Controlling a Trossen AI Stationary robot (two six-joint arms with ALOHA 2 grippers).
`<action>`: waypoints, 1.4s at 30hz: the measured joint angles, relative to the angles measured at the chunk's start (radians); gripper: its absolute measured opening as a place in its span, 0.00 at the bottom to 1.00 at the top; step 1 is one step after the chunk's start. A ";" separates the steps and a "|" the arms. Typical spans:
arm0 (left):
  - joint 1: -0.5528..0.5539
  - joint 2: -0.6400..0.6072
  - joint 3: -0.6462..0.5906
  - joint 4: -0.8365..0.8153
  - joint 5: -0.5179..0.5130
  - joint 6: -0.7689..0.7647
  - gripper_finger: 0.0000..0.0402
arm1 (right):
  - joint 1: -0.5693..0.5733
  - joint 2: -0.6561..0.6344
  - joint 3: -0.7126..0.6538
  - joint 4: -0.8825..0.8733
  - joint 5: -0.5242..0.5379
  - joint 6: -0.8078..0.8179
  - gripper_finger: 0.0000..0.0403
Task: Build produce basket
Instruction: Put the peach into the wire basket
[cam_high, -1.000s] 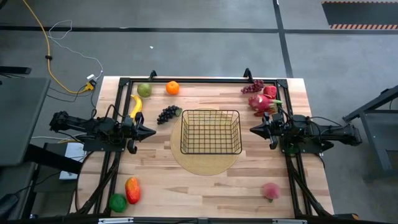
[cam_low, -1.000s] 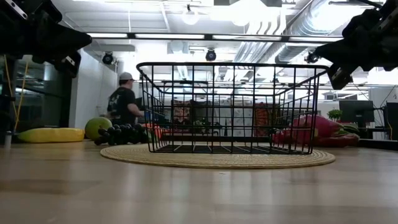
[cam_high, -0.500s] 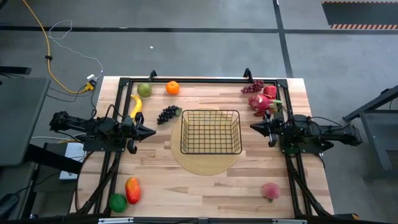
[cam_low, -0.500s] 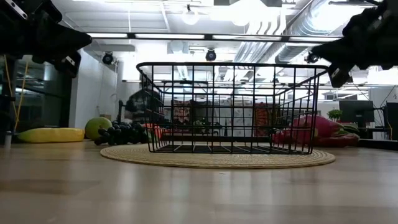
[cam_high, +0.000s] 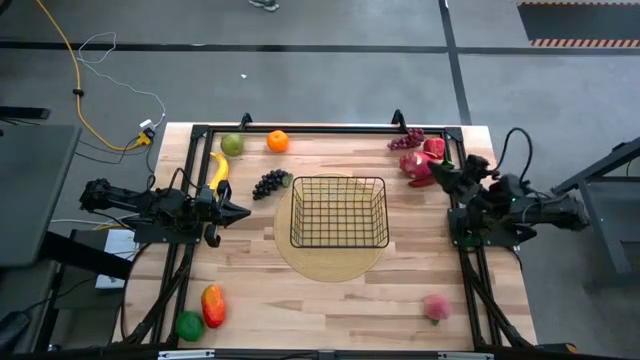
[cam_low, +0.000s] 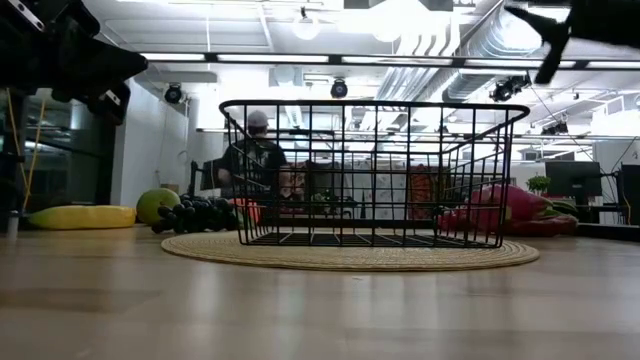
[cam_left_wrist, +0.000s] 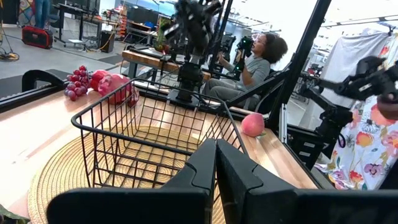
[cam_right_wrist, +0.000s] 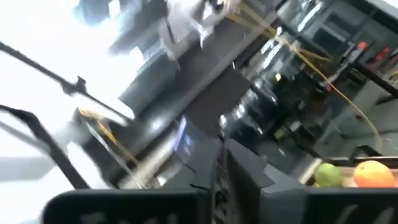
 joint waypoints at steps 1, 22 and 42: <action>0.000 0.000 0.000 0.000 0.000 0.000 0.01 | 0.007 0.034 0.053 -0.072 -0.006 -0.020 0.13; 0.000 0.000 0.000 0.000 0.000 0.000 0.01 | 0.139 0.726 1.079 -1.405 -0.312 0.120 0.82; 0.000 0.000 0.000 0.000 0.000 0.000 0.01 | 0.674 1.251 1.098 -1.766 -0.680 1.060 0.82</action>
